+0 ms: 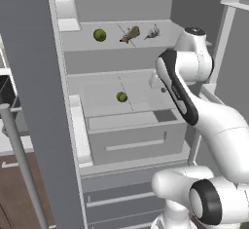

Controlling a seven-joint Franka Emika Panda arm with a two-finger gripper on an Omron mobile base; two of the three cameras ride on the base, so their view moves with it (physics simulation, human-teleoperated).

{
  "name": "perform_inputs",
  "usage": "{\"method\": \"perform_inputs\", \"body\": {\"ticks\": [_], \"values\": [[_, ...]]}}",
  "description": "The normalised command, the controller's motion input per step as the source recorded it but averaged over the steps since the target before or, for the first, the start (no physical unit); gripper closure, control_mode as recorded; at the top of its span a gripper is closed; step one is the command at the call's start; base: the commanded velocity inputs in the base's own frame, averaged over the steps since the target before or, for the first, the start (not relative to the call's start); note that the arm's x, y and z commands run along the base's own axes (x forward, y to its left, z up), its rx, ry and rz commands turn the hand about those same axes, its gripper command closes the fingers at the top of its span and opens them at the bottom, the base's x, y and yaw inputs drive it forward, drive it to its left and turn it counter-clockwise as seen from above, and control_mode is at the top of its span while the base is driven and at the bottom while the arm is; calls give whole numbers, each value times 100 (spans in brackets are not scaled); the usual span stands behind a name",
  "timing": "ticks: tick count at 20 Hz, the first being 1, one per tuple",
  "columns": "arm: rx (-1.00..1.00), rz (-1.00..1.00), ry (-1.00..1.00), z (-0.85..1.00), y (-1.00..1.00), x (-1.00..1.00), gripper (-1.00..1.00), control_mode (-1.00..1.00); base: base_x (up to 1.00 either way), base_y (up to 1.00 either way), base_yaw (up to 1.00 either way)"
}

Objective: Place one lime and one fish in each tupperware on the nearby counter, to pack two identical lunches.

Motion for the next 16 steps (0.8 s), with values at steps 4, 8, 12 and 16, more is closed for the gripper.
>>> {"method": "perform_inputs", "body": {"ticks": [4,8,12,16], "values": [[-7,-6,-3,-13,45,8,-100,-100,0,0,0],[0,-15,-4,-3,95,9,-100,-100,0,0,0],[0,-11,-2,-12,100,29,-100,-100,0,0,0],[0,-1,0,-36,69,40,-100,-100,0,0,0]]}}
